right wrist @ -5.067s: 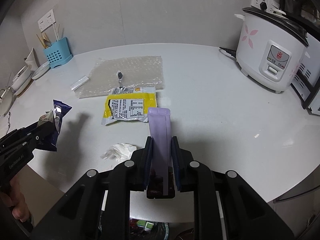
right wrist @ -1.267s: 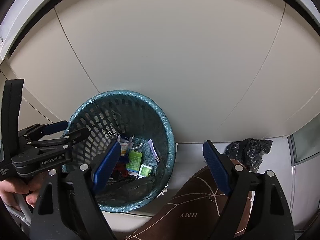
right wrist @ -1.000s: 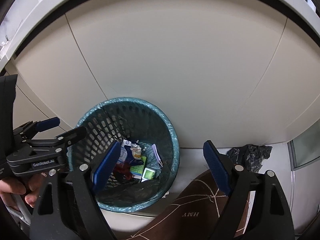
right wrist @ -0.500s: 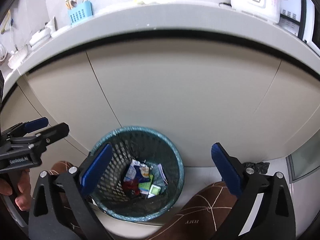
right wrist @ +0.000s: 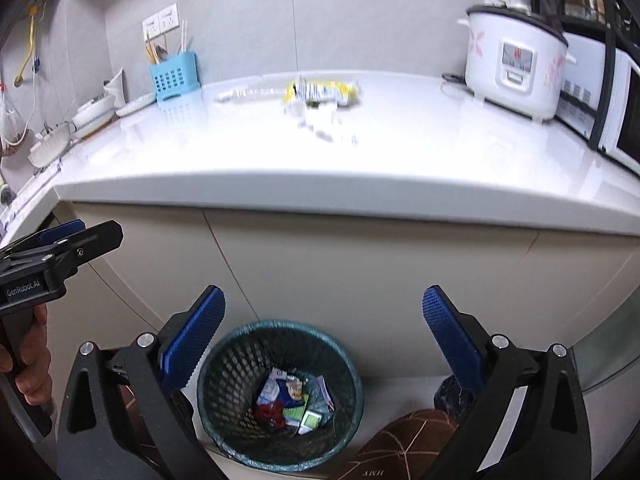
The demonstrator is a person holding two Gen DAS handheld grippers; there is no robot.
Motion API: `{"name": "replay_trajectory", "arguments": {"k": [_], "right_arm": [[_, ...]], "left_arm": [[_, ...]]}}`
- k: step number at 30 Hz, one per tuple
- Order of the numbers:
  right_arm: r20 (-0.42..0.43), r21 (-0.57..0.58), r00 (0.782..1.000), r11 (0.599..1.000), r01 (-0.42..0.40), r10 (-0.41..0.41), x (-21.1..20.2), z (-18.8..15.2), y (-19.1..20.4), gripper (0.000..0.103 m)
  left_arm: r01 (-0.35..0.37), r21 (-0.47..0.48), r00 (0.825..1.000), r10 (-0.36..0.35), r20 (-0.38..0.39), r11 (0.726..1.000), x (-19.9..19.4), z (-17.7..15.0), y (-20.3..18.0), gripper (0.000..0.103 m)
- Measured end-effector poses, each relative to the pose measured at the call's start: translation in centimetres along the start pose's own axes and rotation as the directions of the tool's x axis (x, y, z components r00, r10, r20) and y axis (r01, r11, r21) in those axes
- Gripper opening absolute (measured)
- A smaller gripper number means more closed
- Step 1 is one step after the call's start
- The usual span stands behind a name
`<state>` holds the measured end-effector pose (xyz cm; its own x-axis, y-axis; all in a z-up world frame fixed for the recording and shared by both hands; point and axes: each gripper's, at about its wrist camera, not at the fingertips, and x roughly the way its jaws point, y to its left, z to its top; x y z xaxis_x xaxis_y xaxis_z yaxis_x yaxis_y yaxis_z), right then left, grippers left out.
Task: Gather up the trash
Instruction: 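Move both tools back up toward the remaining items on the counter, then grasp the clear plastic bag with the left tool while the right tool grasps the yellow snack bag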
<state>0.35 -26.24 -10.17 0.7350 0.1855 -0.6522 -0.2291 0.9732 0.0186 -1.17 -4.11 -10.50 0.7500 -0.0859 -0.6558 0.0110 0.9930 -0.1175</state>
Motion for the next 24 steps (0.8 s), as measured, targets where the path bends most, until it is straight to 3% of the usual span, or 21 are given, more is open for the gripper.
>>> {"name": "replay_trajectory", "arguments": {"k": [12,24], "right_arm": [[0.028,0.022,0.999,0.999,-0.026,0.025,-0.5,9.0,-0.3,0.095],[-0.04,0.038,0.998,0.998,-0.044,0.045,5.4,17.1,-0.4,0.095]], "left_arm": [[-0.017,0.001,0.999,0.017,0.048,1.0,-0.6,8.8,1.6,0.097],[-0.061,-0.009,0.998,0.061,0.01,0.998,5.6,17.3,4.4,0.097]]}}
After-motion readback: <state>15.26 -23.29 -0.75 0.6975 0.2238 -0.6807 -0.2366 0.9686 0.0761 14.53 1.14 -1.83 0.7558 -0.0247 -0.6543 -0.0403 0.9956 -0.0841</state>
